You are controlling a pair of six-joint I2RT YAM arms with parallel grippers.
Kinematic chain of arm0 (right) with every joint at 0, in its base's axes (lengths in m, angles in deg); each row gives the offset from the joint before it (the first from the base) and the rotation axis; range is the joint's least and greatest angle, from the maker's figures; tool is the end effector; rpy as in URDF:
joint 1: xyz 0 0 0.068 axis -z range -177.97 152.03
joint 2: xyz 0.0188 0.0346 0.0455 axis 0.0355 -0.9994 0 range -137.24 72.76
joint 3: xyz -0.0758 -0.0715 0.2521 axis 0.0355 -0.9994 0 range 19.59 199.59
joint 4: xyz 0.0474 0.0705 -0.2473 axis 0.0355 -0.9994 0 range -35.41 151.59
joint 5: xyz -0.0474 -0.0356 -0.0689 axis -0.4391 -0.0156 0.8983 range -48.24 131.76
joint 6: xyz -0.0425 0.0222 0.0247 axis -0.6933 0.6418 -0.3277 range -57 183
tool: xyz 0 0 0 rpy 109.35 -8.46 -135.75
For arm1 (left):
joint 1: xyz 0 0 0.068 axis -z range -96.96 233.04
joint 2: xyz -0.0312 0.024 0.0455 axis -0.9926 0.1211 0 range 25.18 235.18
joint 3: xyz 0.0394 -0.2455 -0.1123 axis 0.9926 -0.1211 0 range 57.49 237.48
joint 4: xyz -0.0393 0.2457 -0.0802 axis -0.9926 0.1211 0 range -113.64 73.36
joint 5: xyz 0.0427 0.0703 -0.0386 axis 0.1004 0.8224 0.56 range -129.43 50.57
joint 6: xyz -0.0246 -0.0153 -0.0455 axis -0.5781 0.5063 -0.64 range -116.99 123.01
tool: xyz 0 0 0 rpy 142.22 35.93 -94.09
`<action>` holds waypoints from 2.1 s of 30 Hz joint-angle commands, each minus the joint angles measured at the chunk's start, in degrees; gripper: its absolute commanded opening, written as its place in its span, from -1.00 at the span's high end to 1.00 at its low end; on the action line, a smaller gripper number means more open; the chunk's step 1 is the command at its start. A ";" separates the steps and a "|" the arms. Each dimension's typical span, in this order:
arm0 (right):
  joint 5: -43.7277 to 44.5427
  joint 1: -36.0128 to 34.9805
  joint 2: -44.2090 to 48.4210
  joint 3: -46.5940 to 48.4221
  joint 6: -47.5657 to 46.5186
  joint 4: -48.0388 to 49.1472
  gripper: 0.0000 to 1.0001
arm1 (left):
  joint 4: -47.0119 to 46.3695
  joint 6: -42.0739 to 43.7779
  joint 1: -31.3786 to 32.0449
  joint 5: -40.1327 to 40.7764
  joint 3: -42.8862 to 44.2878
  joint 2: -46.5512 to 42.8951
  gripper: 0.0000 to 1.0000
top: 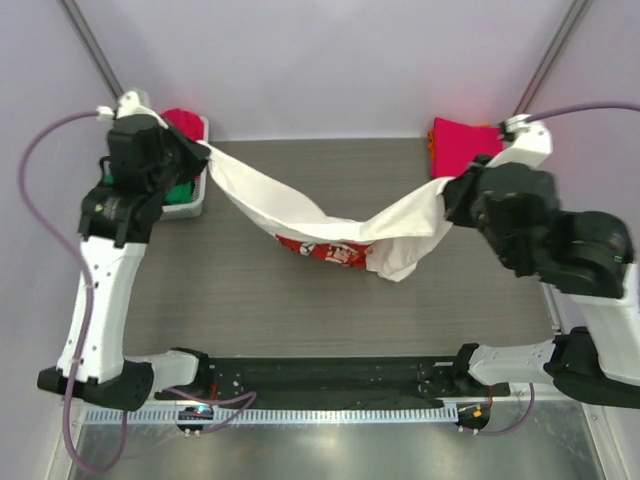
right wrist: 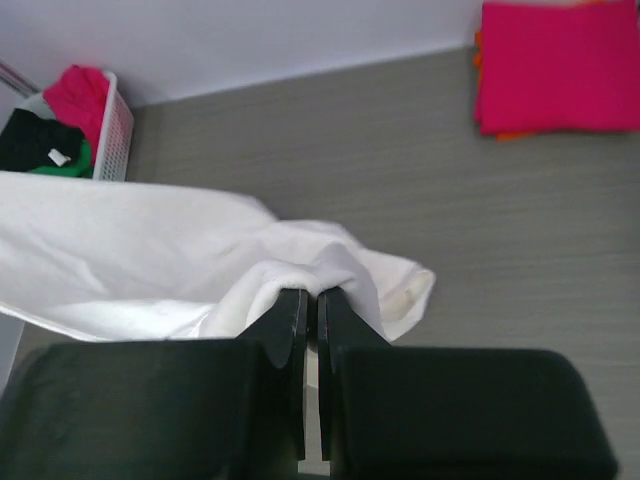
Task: Fold and stack the t-shirts
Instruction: Flatten the tshirt out
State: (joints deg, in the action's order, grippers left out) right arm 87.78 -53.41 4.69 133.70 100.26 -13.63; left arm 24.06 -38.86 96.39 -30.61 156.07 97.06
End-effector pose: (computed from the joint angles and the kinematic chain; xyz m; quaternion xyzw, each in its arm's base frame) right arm 0.0974 0.0962 0.5283 0.0700 0.8151 0.1045 0.5655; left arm 0.2267 -0.0483 0.4890 -0.2446 0.7856 -0.2056 0.5298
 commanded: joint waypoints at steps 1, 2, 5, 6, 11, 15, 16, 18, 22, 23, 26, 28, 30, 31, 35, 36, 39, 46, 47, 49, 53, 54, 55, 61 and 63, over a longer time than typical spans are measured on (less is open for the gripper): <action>4.52 0.07 1.80 9.98 -16.64 0.58 0.98 | 12.13 3.19 -0.42 5.58 11.58 -2.96 1.00; 3.91 0.07 2.06 13.65 -19.30 1.65 0.98 | 13.02 3.54 -0.42 6.20 14.06 -4.19 1.00; -1.70 0.07 4.43 17.72 -27.11 7.00 0.98 | 14.17 3.81 -0.42 6.65 19.17 -6.39 1.00; -3.55 0.07 5.31 17.82 -28.54 8.58 0.98 | 14.00 3.81 -0.42 6.56 19.80 -8.14 1.00; -22.14 0.07 11.38 16.77 -34.78 15.01 0.98 | 12.15 5.30 -0.51 4.11 23.75 -13.16 1.00; -33.26 1.29 14.28 16.68 -34.97 17.73 0.98 | 5.76 7.76 -0.51 0.86 23.76 -18.95 1.00; -35.28 1.73 15.07 16.50 -34.88 19.39 0.98 | 4.69 8.20 -0.51 0.33 23.76 -21.40 1.00; -38.89 4.18 16.83 16.59 -35.06 20.99 0.98 | 2.32 8.64 -0.51 0.23 23.93 -23.26 1.00; -41.10 9.55 17.98 19.92 -36.54 24.15 0.98 | 0.55 9.52 -0.42 -0.03 24.72 -26.43 0.99; -41.01 10.43 17.89 21.58 -36.99 24.50 0.98 | 0.46 9.61 -0.42 0.06 24.99 -26.35 0.99; -37.94 14.39 16.40 22.83 -38.21 25.56 0.97 | 0.20 9.52 -0.42 -0.21 25.69 -25.04 1.00; -32.68 17.20 14.29 21.61 -38.57 26.26 0.97 | -0.07 8.74 -0.42 -0.82 25.34 -23.63 0.99; -27.51 18.70 10.45 20.46 -38.66 26.09 0.97 | 0.54 7.95 -0.51 -0.30 24.29 -21.00 1.00; -21.99 18.79 9.11 18.54 -38.84 25.92 0.98 | 1.25 7.16 -0.51 0.66 23.76 -20.03 0.99; -5.09 18.70 1.29 11.00 -40.94 27.31 0.98 | 10.73 2.41 -0.42 12.68 20.44 -12.04 1.00; -2.28 18.70 0.06 8.09 -42.08 29.15 0.98 | 11.88 1.36 -0.42 13.67 18.42 -9.59 1.00; 1.45 21.41 -7.84 -0.79 -44.29 36.53 0.98 | 6.82 -0.57 -0.51 15.43 5.54 -6.67 1.00; -15.67 35.92 -39.99 7.11 -33.31 35.34 -0.05 | 1.24 -4.10 -11.29 4.57 -9.12 14.46 0.59; -17.09 36.02 -46.99 11.27 -32.60 29.84 -0.46 | 3.51 -3.93 -12.28 3.15 -8.59 17.22 0.25; -17.28 35.58 -51.79 20.41 -30.06 24.97 -0.89 | 5.29 -1.57 -13.08 -1.07 -6.92 21.53 -0.21; -19.03 35.40 -47.08 8.89 -27.07 28.79 -0.99 | 4.25 1.08 -13.08 -1.35 -10.59 20.95 -0.56; -20.69 35.49 -43.41 5.03 -26.28 32.21 -0.99 | 4.15 1.35 -13.08 -0.65 -11.56 19.89 -0.56; -22.62 35.49 -41.63 -1.36 -24.01 33.29 -1.00 | 4.07 1.61 -13.08 0.22 -13.75 18.84 -0.57; -37.90 35.75 -37.83 -16.62 -18.45 41.38 -0.99 | -0.32 2.23 -13.08 -0.55 -23.34 10.31 -0.55; -40.21 35.75 -39.59 -16.46 -16.52 41.21 -0.99 | -2.26 1.97 -13.08 -2.75 -27.38 8.12 -0.54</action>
State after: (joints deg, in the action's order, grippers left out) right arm 55.96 -17.71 -32.27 119.16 78.90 22.30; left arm 25.59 -38.03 83.29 -30.52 132.51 107.20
